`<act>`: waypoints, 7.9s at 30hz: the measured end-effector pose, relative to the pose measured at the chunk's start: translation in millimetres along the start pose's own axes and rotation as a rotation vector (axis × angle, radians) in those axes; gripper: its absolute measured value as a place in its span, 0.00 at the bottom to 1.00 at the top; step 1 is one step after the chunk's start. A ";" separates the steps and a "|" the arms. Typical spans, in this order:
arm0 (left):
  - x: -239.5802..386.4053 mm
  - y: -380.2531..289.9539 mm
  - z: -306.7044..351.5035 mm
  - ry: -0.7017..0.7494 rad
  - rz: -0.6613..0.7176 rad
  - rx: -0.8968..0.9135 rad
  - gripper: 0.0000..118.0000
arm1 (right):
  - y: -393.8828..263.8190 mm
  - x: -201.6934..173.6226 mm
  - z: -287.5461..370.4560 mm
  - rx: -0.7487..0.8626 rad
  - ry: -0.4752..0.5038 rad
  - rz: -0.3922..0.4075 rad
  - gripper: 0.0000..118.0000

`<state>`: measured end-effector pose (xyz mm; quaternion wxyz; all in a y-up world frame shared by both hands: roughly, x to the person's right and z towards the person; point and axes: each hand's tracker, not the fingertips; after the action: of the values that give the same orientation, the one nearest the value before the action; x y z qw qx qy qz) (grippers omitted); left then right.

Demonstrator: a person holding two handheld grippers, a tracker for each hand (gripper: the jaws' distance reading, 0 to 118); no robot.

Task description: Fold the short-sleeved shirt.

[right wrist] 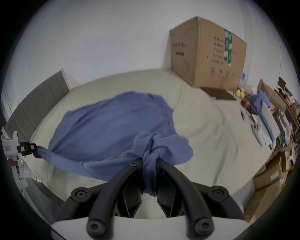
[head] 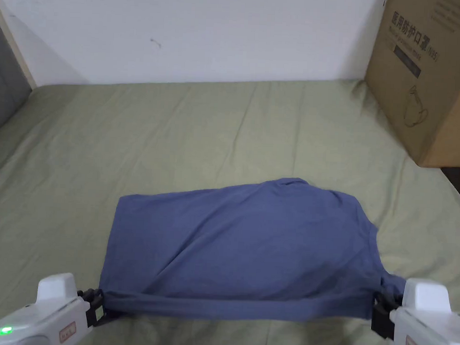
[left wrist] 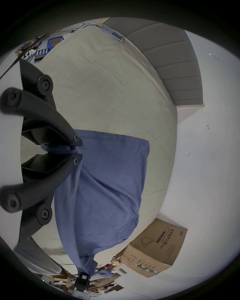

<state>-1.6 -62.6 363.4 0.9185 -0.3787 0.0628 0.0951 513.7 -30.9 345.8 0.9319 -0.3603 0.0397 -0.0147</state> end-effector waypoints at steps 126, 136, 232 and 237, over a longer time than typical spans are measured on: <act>-34.0 4.0 -23.7 0.070 0.020 -0.181 0.01 | -29.9 39.5 -30.8 -0.137 -0.069 -0.162 0.02; -47.6 -42.4 -53.8 0.105 0.054 -0.303 0.01 | -87.5 34.8 -68.5 -0.299 -0.124 -0.184 0.02; -17.7 143.4 -162.7 -0.031 -0.066 -0.126 0.00 | 135.6 6.4 -299.8 -0.270 -0.009 0.051 0.04; -17.9 141.4 -141.2 -0.022 -0.046 -0.106 0.00 | 141.1 6.0 -238.6 -0.123 0.012 0.039 0.04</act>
<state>-56.6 -66.5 170.5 0.8997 -0.4272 0.0389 0.0813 499.4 -86.8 74.6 0.9078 -0.4160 0.0531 0.0036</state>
